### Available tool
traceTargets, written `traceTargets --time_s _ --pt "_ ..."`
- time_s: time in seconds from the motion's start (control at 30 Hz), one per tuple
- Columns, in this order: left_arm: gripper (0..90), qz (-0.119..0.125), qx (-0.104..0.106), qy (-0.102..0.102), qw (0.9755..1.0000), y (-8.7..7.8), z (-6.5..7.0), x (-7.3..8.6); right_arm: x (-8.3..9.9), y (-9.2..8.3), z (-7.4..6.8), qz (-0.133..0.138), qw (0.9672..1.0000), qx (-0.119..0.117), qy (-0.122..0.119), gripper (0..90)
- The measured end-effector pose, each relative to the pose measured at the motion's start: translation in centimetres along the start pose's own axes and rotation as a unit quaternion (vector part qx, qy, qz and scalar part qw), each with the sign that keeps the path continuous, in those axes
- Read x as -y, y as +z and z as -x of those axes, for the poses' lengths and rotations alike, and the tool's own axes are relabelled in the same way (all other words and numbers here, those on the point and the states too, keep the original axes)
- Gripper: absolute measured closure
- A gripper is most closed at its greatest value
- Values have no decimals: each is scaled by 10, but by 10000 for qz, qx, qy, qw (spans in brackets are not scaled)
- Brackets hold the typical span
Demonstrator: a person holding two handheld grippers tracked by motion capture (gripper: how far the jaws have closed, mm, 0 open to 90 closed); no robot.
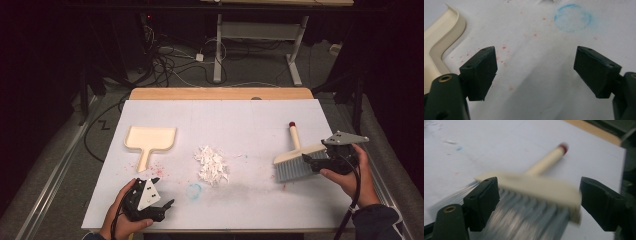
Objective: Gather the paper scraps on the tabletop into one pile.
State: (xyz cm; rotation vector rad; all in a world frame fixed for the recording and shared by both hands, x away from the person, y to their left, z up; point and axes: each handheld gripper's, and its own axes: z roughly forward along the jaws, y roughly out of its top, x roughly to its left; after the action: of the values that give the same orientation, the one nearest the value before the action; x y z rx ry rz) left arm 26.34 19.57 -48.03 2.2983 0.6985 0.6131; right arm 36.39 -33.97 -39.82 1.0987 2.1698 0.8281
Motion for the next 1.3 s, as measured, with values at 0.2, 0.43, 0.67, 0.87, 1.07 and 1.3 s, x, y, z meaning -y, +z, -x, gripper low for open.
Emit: traceTargets --time_s 0.2,0.43,0.67,0.87,1.07,1.3 --pt "177 0 -3 17 10000 0 0 -1 -1 -6 0 335 9994 76 73 208" --pt "177 23 -45 32 10000 -2 0 -1 -4 -17 -15 992 9945 331 -62 216" --pt "176 80 -145 23 9999 -2 -1 -4 2 -21 -46 1436 9893 149 -228 211" --pt "176 -17 -183 127 9997 2 1 -6 18 -19 -67 1546 9879 -70 -83 212" --pt "171 18 -234 128 9996 1 4 -6 32 -18 -86 1675 9855 -149 -203 216" --pt "170 106 -236 152 9996 0 6 -7 39 -15 -102 1532 9861 -163 -626 216"
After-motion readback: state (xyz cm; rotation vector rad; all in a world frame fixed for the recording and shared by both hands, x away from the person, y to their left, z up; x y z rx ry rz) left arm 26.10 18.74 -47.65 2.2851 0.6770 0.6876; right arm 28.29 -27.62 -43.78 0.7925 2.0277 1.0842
